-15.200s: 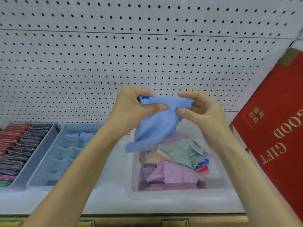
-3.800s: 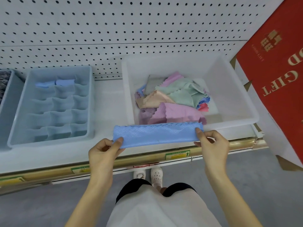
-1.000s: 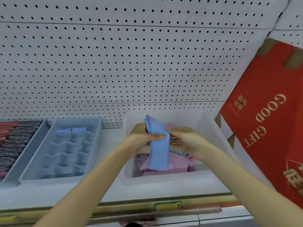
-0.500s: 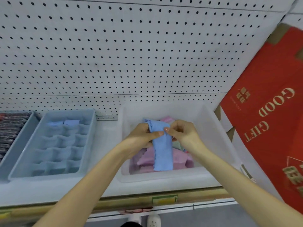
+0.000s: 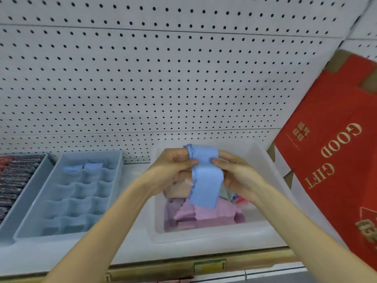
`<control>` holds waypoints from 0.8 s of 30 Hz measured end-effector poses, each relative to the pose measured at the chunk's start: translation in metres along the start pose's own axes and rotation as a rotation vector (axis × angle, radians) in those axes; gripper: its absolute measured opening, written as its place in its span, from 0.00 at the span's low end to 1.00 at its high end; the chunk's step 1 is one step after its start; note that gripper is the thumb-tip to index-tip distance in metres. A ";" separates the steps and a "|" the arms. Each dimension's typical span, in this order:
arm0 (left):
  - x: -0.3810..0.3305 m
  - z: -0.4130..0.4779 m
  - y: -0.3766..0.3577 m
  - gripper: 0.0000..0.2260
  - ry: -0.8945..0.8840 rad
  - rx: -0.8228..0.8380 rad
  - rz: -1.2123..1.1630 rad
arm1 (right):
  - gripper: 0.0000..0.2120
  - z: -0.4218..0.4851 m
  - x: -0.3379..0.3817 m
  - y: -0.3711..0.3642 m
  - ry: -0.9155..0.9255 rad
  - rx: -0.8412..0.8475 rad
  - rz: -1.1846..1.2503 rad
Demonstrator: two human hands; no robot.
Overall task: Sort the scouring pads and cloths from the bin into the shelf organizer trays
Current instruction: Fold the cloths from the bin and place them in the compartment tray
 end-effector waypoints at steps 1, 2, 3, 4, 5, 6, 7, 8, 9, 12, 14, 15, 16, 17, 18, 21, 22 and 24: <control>-0.009 -0.001 0.001 0.10 -0.054 0.021 0.025 | 0.12 0.000 0.008 -0.001 0.055 0.025 -0.010; -0.019 -0.003 0.002 0.11 -0.106 0.047 0.070 | 0.12 -0.002 0.018 -0.004 0.106 0.062 -0.054; -0.029 -0.005 0.003 0.13 -0.155 0.076 0.145 | 0.10 -0.003 0.027 -0.005 0.147 0.097 -0.157; -0.039 -0.006 0.004 0.15 -0.193 0.100 0.246 | 0.10 -0.005 0.037 -0.007 0.178 0.119 -0.306; -0.047 -0.006 0.003 0.17 -0.220 0.113 0.361 | 0.16 -0.005 0.046 -0.008 0.192 0.107 -0.484; -0.053 -0.004 0.003 0.17 -0.251 0.117 0.481 | 0.21 -0.004 0.053 -0.010 0.197 0.084 -0.636; -0.057 -0.003 0.002 0.17 -0.290 0.113 0.589 | 0.22 -0.002 0.058 -0.011 0.211 0.066 -0.724; -0.060 -0.001 0.002 0.17 -0.330 0.094 0.674 | 0.20 -0.001 0.062 -0.014 0.237 0.050 -0.761; -0.062 -0.001 0.001 0.18 -0.357 0.061 0.725 | 0.17 0.001 0.064 -0.016 0.268 0.034 -0.761; -0.066 -0.001 -0.004 0.20 -0.333 -0.020 0.540 | 0.07 0.003 0.066 -0.019 0.358 -0.038 -0.709; -0.064 0.001 -0.004 0.12 -0.293 -0.045 0.272 | 0.09 0.004 0.067 -0.019 0.409 -0.083 -0.697; -0.061 0.003 -0.004 0.11 -0.257 -0.046 0.204 | 0.11 0.003 0.068 -0.020 0.415 -0.091 -0.680; -0.056 0.005 -0.004 0.16 -0.215 -0.033 0.187 | 0.11 0.004 0.069 -0.021 0.410 -0.091 -0.653; -0.050 0.006 -0.006 0.20 -0.175 0.000 0.185 | 0.11 0.005 0.069 -0.022 0.400 -0.087 -0.619; -0.044 0.006 -0.008 0.22 -0.136 0.036 0.179 | 0.11 0.006 0.070 -0.023 0.392 -0.082 -0.589; -0.028 0.004 -0.023 0.15 -0.052 0.117 0.062 | 0.09 0.009 0.071 -0.026 0.384 -0.076 -0.524; -0.025 0.003 -0.029 0.13 -0.046 0.114 0.015 | 0.08 0.008 0.070 -0.028 0.383 -0.079 -0.530; -0.019 0.003 -0.031 0.08 -0.057 0.079 -0.005 | 0.11 0.008 0.066 -0.029 0.372 -0.098 -0.574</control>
Point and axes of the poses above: each hand's wrist, its own z-axis towards the middle knuckle, its own y-axis out of the back of the hand, x = y × z, the point moved 2 cm from there along z, towards the middle knuckle, and after that the axes turned 12 degrees about x, right-handed, at the moved point
